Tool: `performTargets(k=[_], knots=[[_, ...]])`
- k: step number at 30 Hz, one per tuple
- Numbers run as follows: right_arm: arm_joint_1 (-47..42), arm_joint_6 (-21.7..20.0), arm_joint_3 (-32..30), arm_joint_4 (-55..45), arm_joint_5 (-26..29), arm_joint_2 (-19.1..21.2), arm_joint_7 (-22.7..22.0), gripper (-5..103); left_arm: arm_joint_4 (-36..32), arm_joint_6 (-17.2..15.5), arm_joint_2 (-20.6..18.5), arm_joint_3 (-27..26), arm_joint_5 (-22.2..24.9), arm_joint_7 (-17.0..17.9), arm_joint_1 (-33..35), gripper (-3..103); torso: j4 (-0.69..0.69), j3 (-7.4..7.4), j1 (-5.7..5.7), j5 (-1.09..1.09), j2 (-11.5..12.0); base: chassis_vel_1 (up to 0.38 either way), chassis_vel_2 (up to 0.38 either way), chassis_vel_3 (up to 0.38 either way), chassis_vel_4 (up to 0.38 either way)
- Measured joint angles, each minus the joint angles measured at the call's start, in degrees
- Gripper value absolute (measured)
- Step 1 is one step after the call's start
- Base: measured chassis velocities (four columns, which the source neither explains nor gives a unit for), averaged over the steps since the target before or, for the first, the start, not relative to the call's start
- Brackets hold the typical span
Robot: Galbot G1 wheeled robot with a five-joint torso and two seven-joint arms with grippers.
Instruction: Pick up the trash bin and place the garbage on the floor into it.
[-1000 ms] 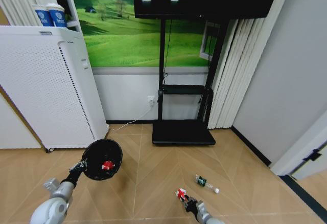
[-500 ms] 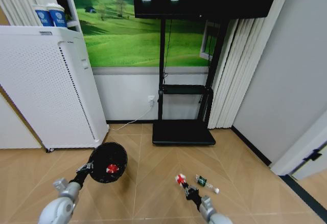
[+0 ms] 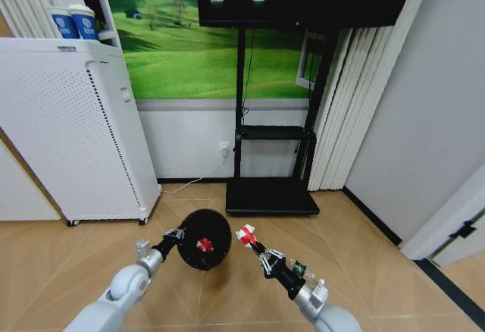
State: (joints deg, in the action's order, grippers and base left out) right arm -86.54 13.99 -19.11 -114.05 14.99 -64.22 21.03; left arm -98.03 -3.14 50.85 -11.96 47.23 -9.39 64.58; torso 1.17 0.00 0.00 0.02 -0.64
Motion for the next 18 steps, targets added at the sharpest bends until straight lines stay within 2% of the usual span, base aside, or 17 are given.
performTargets(k=[2,5,7,16,17,18], knots=[[-0.6,0.7,0.0,0.0,-0.6,-0.3,0.8,7,-0.6,0.0,-0.3,1.2,0.0,-1.1,-0.1,4,0.00,0.00,0.00,-0.01,0.0,0.000,0.000,0.000,0.000],[-2.0,1.5,0.7,-0.1,-3.4,-0.9,2.4,7,-1.9,0.3,-0.6,3.1,0.0,-6.3,1.2,4,-0.02,0.00,0.00,-0.02,0.0,0.000,0.000,0.000,0.000],[-2.0,1.7,1.2,0.1,-4.3,-1.3,2.6,7,-2.4,0.5,-0.5,3.2,0.0,-7.5,1.9,4,-0.02,0.00,0.00,-0.01,0.0,0.000,0.000,0.000,0.000],[-3.1,2.7,2.2,1.5,-6.3,-1.6,5.0,9,-3.0,0.9,1.2,3.6,-1.1,-9.5,3.2,4,-0.02,0.00,0.00,-0.02,0.0,0.000,0.000,0.000,0.000],[-3.5,2.9,2.1,1.5,-6.2,-1.5,5.4,20,-2.8,0.9,1.9,3.6,-1.2,-9.3,3.2,4,-0.01,0.00,0.00,-0.01,0.0,0.000,0.000,0.000,0.000],[-3.7,3.0,2.1,1.3,-5.9,-1.3,5.7,25,-2.5,1.0,2.4,3.6,-1.2,-9.0,3.1,4,-0.01,0.00,0.00,-0.02,0.0,0.000,0.000,0.000,0.000]])
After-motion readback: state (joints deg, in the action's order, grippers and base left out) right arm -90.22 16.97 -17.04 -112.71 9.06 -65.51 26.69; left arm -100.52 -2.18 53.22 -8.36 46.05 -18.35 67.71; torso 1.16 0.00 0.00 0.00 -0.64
